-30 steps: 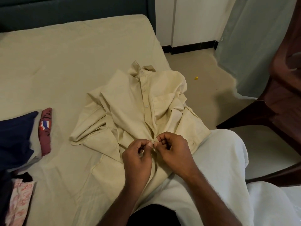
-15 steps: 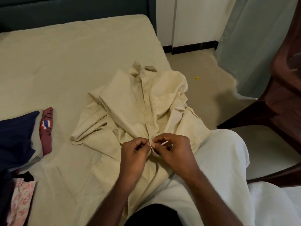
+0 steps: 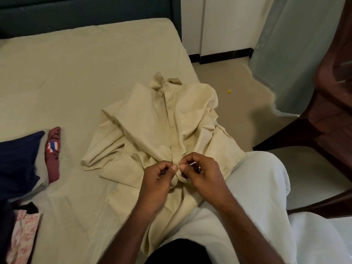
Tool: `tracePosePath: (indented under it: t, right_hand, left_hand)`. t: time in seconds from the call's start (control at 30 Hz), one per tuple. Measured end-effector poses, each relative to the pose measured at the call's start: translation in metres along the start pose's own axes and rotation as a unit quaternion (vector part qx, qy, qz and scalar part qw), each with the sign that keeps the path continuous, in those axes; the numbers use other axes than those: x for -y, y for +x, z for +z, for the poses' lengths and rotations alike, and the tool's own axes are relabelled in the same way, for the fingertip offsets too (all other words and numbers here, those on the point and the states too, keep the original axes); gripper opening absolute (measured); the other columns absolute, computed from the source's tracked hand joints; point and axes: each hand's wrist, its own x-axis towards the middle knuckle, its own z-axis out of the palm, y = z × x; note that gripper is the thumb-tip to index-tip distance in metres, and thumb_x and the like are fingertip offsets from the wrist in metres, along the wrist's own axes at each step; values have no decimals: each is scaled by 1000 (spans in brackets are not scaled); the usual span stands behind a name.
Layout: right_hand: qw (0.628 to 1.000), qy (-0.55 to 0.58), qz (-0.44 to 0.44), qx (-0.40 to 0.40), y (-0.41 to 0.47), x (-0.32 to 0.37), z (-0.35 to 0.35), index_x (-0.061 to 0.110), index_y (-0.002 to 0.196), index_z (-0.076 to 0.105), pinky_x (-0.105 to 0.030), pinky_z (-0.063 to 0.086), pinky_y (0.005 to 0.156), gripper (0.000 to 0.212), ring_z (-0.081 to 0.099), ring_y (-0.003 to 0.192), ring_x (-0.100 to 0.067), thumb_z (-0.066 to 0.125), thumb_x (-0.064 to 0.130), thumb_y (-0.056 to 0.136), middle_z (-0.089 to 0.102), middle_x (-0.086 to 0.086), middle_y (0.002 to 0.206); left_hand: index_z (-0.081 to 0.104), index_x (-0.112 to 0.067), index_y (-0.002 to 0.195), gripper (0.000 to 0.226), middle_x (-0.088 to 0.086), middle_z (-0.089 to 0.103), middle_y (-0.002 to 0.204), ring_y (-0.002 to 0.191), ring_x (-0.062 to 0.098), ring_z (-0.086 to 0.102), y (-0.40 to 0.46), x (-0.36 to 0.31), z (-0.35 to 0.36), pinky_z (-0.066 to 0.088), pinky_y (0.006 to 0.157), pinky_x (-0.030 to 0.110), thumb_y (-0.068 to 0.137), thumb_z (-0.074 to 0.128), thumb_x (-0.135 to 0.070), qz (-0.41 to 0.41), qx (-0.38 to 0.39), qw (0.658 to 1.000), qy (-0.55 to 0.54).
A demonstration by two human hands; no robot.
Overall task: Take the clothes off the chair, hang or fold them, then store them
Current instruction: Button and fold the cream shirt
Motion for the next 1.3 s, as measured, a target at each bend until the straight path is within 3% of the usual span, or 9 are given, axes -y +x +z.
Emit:
tracePosePath:
  t: [0.13, 0.3, 0.43, 0.6, 0.77, 0.93, 1.1, 1.17, 1.3]
  right_hand:
    - [1000, 16, 1, 1, -1, 1, 0, 14, 95, 76, -21, 53, 68, 5, 69, 71, -9, 76, 12, 91, 74, 3, 80]
    - [997, -74, -6, 34, -6, 1, 0, 22, 107, 70, -19, 55, 72, 39, 67, 78, -10, 82, 1, 76, 69, 9, 93]
    - [983, -166, -47, -64, -3, -2, -7, 21, 99, 71, -17, 54, 75, 32, 65, 85, -5, 71, -6, 81, 68, 14, 87]
    - [944, -276, -100, -154, 1, -6, -15, 20, 94, 71, -29, 52, 68, 7, 65, 74, -11, 74, 17, 88, 71, 8, 85]
    - [942, -259, -84, -197, 1, -4, -26, 20, 69, 68, -23, 41, 53, 31, 53, 54, -10, 80, 45, 84, 57, 15, 56]
    - [965, -210, -81, -138, -2, -4, -30, 22, 84, 77, -14, 47, 66, 4, 66, 75, -4, 80, 21, 86, 70, 19, 74]
    - [963, -234, -56, -120, -5, -9, -35, 19, 97, 78, -8, 47, 74, 17, 67, 89, -1, 74, 7, 86, 74, 17, 87]
    - [952, -270, -84, -122, -3, -10, -33, 16, 97, 77, -16, 49, 74, 10, 67, 83, -7, 74, 10, 89, 74, 9, 88]
    - [928, -324, -113, -148, 0, -12, -30, 14, 87, 70, -30, 45, 67, 11, 60, 73, -18, 69, 21, 96, 65, 3, 79]
  left_hand:
    - [70, -12, 81, 19, -7, 55, 57, 54, 5, 46, 1, 2, -2, 40, 51, 23, 99, 65, -16, 27, 3, 999, 28]
    - [59, -23, 68, 35, -7, 52, 63, 62, 7, 48, 8, 0, -19, 42, 61, 22, 96, 56, -42, 54, 111, 989, 82]
    - [76, -40, 85, 7, -20, 72, 78, 73, 2, 67, 19, 4, -58, 53, 67, 30, 78, 77, -41, 92, 164, 926, 327]
    - [74, -44, 78, 12, -13, 69, 78, 76, 10, 63, 37, -12, -100, 43, 67, 22, 73, 72, -54, 149, 101, 925, 336]
    - [74, -27, 85, 8, -4, 69, 77, 74, 5, 62, 40, -31, -115, 44, 71, 15, 84, 74, -35, 118, 111, 957, 242]
    - [77, -27, 86, 30, 0, 75, 84, 79, 9, 67, 39, -40, -121, 53, 68, 18, 86, 74, 3, 95, 80, 986, 113]
    - [79, -19, 83, 16, 5, 72, 86, 82, 12, 65, 32, -44, -131, 52, 70, 18, 72, 85, -8, 64, 111, 992, 13]
    - [78, -12, 84, 6, 13, 70, 88, 84, 17, 64, 31, -44, -133, 52, 71, 19, 82, 75, -7, 47, 133, 990, 3]
    - [79, -6, 82, 30, 19, 71, 90, 87, 27, 65, 33, -44, -133, 55, 74, 25, 91, 61, -28, -7, 116, 991, -64]
